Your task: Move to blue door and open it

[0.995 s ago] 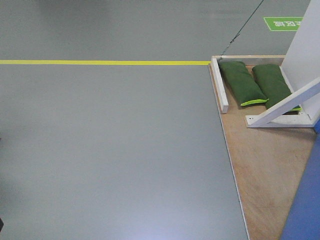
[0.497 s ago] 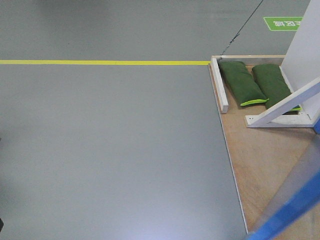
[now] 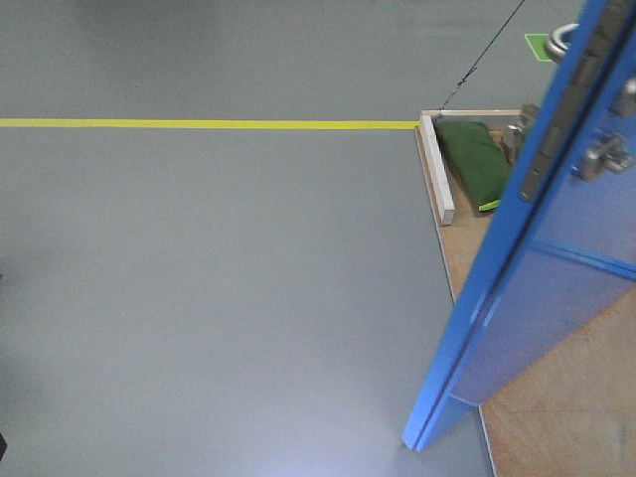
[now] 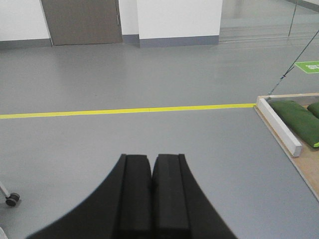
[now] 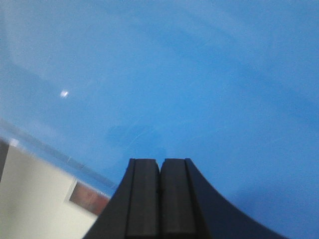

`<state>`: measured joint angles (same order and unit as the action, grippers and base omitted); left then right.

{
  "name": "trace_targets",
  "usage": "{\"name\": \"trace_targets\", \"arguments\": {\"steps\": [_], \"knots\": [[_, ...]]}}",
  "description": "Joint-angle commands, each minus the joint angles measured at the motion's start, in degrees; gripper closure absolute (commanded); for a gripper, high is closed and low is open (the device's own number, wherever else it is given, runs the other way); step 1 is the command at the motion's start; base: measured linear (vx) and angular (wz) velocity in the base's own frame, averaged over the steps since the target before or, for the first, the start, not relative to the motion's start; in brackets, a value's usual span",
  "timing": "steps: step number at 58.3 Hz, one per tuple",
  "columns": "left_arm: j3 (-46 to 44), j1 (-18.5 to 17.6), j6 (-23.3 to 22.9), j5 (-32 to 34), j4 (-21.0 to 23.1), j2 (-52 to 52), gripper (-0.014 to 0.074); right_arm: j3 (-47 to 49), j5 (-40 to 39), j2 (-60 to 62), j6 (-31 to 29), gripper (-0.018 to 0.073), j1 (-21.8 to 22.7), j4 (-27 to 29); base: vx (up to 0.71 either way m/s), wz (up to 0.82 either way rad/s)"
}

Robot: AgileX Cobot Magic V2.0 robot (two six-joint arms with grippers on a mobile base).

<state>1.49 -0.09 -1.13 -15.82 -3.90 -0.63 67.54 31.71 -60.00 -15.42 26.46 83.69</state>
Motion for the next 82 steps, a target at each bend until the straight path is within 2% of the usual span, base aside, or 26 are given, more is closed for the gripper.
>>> {"name": "trace_targets", "arguments": {"steps": [1,13,30,55,82], "knots": [[-1.49,-0.36,-0.39,4.89,0.12,-0.7,0.0524,1.41,-7.11,-1.33,-0.58,0.0547,-1.07,1.89,0.0,0.0],[-1.49,-0.36,-0.39,4.89,0.12,-0.7,0.0524,1.41,-8.6,-6.09,-0.58,0.0547,-1.15,2.63,0.0,0.0],[-1.49,-0.36,-0.39,4.89,0.12,-0.7,0.0524,1.41,-4.8,-11.37,-0.58,0.0547,-1.31,18.25,0.0,0.0],[-1.49,-0.36,-0.39,4.89,0.12,-0.7,0.0524,1.41,-6.48,-15.81,-0.5,0.0547,-10.28,18.26,0.0,0.0],[-1.49,-0.36,-0.39,4.89,0.12,-0.7,0.0524,1.41,-5.68,-15.65,-0.5,0.0547,-10.36,18.26,0.0,0.0]]}}
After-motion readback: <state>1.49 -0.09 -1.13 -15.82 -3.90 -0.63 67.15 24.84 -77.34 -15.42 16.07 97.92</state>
